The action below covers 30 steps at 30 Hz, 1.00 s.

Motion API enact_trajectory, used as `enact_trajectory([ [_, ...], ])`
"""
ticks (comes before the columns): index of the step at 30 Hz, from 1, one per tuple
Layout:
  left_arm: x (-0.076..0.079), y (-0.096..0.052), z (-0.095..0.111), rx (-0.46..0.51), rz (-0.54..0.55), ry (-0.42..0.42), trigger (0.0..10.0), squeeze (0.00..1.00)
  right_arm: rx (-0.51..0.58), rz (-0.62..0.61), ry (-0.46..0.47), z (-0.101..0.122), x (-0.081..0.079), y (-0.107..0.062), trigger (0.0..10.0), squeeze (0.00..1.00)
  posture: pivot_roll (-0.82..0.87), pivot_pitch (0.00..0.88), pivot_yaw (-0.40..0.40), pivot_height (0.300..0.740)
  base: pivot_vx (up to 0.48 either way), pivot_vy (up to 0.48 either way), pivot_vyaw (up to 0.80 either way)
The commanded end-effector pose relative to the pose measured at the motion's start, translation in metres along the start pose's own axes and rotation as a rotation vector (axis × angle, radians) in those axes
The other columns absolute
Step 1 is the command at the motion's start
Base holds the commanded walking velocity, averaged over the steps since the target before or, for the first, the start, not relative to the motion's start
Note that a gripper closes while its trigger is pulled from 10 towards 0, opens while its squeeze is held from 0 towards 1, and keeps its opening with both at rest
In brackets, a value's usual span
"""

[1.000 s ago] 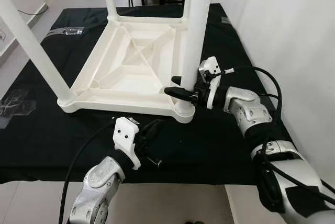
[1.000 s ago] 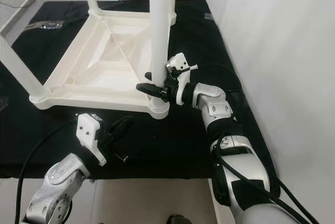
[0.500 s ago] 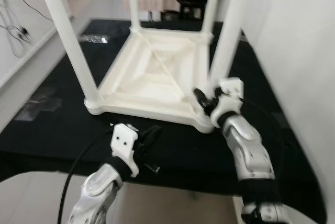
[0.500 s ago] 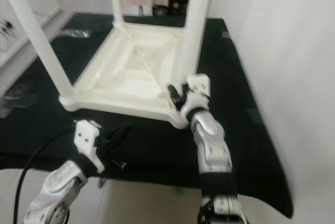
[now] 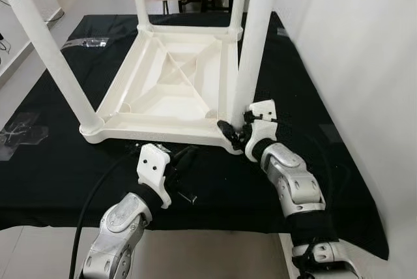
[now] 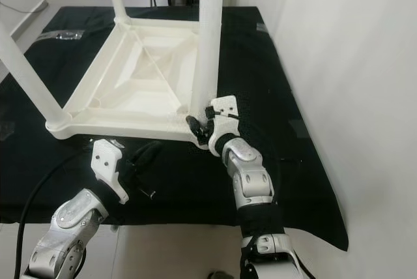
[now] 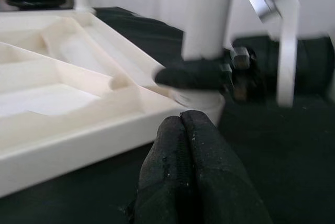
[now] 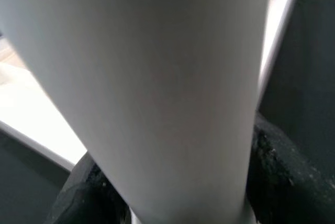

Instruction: Building children table

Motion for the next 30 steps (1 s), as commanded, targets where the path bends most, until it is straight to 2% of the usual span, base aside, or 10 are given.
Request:
enact_trajectory([
  [1, -0.002, -0.003, -0.007, -0.022, 0.006, -0.017, 10.0, 0.0, 0.06, 0.034, -0.027, 0.019, -0.003, 0.004, 10.0, 0.0, 0.05, 0.116, -0.009, 0.74, 0.0, 0.0, 0.0],
  [3, -0.001, -0.003, -0.007, -0.023, 0.005, -0.017, 10.0, 0.0, 0.079, 0.081, -0.037, 0.024, -0.005, 0.005, 10.0, 0.0, 0.05, 0.116, -0.015, 0.74, 0.0, 0.0, 0.0],
  [5, 0.0, -0.002, -0.007, -0.022, 0.005, -0.016, 10.0, 0.0, 0.132, 0.219, -0.039, 0.034, -0.01, 0.008, 10.0, 0.0, 0.06, 0.116, -0.02, 0.74, 0.0, 0.0, 0.0],
  [6, 0.0, -0.002, -0.007, -0.022, 0.005, -0.016, 10.0, 0.0, 0.132, 0.219, -0.039, 0.034, -0.01, 0.008, 10.0, 0.0, 0.06, 0.116, -0.02, 0.74, 0.0, 0.0, 0.0],
  [8, 0.001, -0.002, -0.007, -0.02, 0.007, -0.016, 10.0, 0.0, 0.17, 0.35, -0.059, 0.039, -0.013, 0.007, 10.0, 0.0, 0.06, 0.113, -0.023, 0.74, 0.0, 0.0, 0.0],
  [13, 0.003, -0.001, -0.008, -0.018, 0.007, -0.02, 10.0, 0.0, 0.187, 0.449, -0.115, 0.046, -0.01, 0.01, 9.9, 0.0, 0.06, 0.114, -0.026, 0.74, 0.0, 0.0, 0.0],
  [15, 0.004, -0.001, -0.008, -0.017, 0.005, -0.023, 10.0, 0.0, 0.181, 0.472, -0.125, 0.047, -0.005, 0.014, 0.0, 0.0, 0.06, 0.118, -0.03, 0.74, 0.0, 0.0, 0.0],
  [22, 0.005, 0.0, -0.007, -0.012, 0.005, -0.025, 10.0, 0.0, 0.137, 0.445, -0.126, 0.04, 0.009, 0.019, 0.0, 0.0, 0.06, 0.127, -0.036, 0.74, 0.0, 0.0, 0.0],
  [26, 0.005, 0.0, -0.006, -0.011, 0.007, -0.025, 10.0, 0.0, 0.135, 0.448, -0.119, 0.037, 0.01, 0.019, 0.0, 0.0, 0.05, 0.132, -0.037, 0.74, 0.0, 0.0, 0.0],
  [30, 0.005, -0.001, -0.006, -0.009, 0.008, -0.025, 10.0, 0.0, 0.061, 0.308, -0.105, 0.017, 0.019, 0.021, 0.0, 0.0, 0.04, 0.136, -0.042, 0.74, 0.0, 0.0, 0.0],
])
Point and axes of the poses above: a point about 5 cm out from each wrist's last joint towards the gripper, its own y axis pointing out of the wrist towards the gripper, its own z axis along the axis of the wrist's last joint, x = y × z, the point moved 3 cm from there along y, pointing out of the wrist towards the gripper, and after that the axes turned 9 degrees about -y, right-handed, at the moved point
